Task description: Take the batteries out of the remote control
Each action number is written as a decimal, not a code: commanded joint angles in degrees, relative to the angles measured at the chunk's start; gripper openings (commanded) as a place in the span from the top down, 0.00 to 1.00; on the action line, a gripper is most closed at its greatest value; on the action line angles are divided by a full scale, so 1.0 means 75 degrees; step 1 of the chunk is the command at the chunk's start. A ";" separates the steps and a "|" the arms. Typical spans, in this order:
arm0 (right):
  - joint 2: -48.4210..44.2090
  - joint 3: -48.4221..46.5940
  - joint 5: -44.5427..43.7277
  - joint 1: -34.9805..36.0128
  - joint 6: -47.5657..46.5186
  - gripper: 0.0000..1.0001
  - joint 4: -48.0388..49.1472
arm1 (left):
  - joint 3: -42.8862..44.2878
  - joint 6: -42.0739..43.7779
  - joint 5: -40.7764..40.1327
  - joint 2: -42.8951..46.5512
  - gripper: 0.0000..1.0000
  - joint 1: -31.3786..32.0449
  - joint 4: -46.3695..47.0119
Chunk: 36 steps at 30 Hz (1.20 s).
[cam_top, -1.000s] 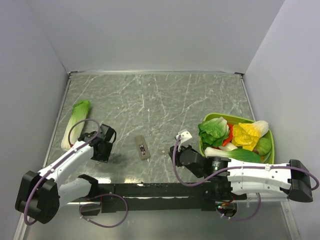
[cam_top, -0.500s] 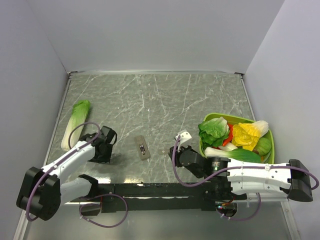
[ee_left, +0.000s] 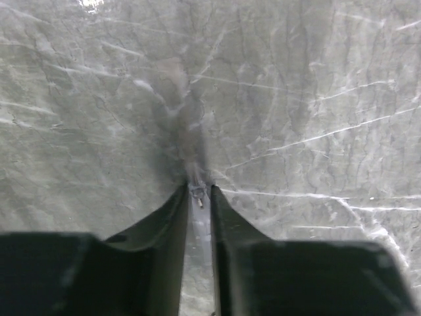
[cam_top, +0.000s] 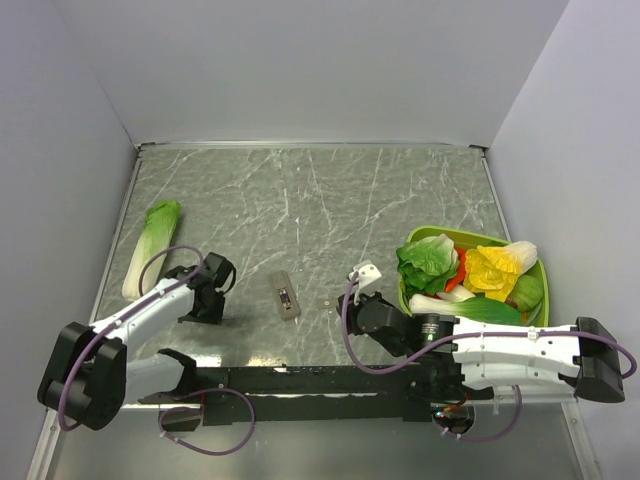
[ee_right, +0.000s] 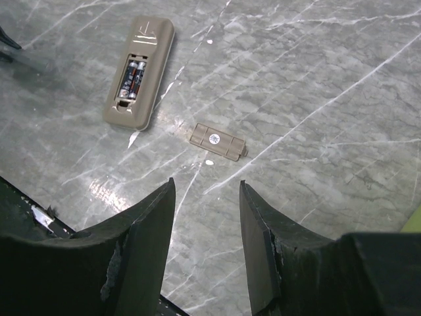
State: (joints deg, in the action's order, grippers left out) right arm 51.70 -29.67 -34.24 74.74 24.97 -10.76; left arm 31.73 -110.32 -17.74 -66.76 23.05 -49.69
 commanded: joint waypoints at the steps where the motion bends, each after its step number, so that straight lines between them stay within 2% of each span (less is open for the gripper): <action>1: 0.0009 -0.0251 -0.0005 0.0066 -0.0060 0.48 0.0052 | -0.0269 -0.0009 0.0150 -0.0286 0.84 -0.0026 0.0379; 4: -0.0085 -0.0134 0.0274 0.0078 -0.0247 0.48 0.0531 | -0.0316 0.0120 0.0290 -0.0146 0.99 -0.0026 0.0438; 9: -0.0401 0.0428 0.0476 0.0054 -0.0704 0.47 0.1797 | -0.0269 0.0424 0.0548 0.0450 0.99 -0.0026 0.0333; 11: -0.0483 0.0604 0.0661 0.0042 -0.1159 0.45 0.2848 | -0.0164 0.0704 0.0922 0.0860 0.99 -0.0014 0.0309; 12: -0.0530 0.0941 0.0872 0.0031 -0.2171 0.44 0.3398 | -0.0129 0.0822 0.1063 0.1013 0.99 -0.0003 0.0309; 13: -0.0554 0.1165 0.1129 0.0019 -0.2541 0.43 0.3938 | -0.0024 0.0927 0.1203 0.1189 0.99 0.0009 0.0263; 14: -0.0612 0.1399 0.1607 0.0042 -0.2939 0.42 0.5277 | 0.0023 0.1091 0.1356 0.1562 0.99 0.0009 0.0204; 16: -0.0543 0.1985 0.2090 0.0031 -0.3889 0.41 0.6422 | 0.0094 0.1396 0.1532 0.1974 0.99 0.0021 0.0355; 17: -0.0449 0.2185 0.2603 0.0042 -0.4275 0.40 0.7611 | 0.0106 0.1629 0.1777 0.2335 0.99 0.0021 0.0414; 18: -0.0309 0.2523 0.2805 0.0043 -0.4975 0.40 0.8249 | 0.0106 0.1748 0.1907 0.2513 0.99 0.0021 0.0507; 21: 0.0428 0.2598 0.3473 0.0043 -0.5997 0.37 0.9377 | 0.0001 0.2018 0.2492 0.2948 0.99 0.0021 0.0906; 23: 0.1143 0.2433 0.3662 0.0054 -0.6444 0.35 0.9555 | -0.0128 0.2240 0.2879 0.3053 0.99 0.0032 0.1383; 26: 0.2139 0.2339 0.4622 0.0113 -0.7614 0.33 1.0468 | -0.0269 0.2487 0.3664 0.2996 0.99 0.0091 0.1959; 31: 0.4046 0.1965 0.4168 0.0335 -0.8437 0.33 1.2681 | -0.0245 0.2791 0.4390 0.2808 0.99 0.0313 0.2487; 32: 0.4284 0.1825 0.4120 0.0393 -0.8810 0.33 1.2859 | -0.0327 0.2827 0.4566 0.2773 0.99 0.0348 0.2906; 36: 0.5023 0.1589 0.4155 0.0453 -0.9084 0.36 1.3353 | -0.0468 0.2850 0.4850 0.2679 0.99 0.0466 0.2947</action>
State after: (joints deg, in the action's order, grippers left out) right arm 85.56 -15.11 -3.77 77.47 -37.15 70.87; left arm 29.10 -90.83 13.34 -46.19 25.69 -31.70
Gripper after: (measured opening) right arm 0.658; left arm 0.033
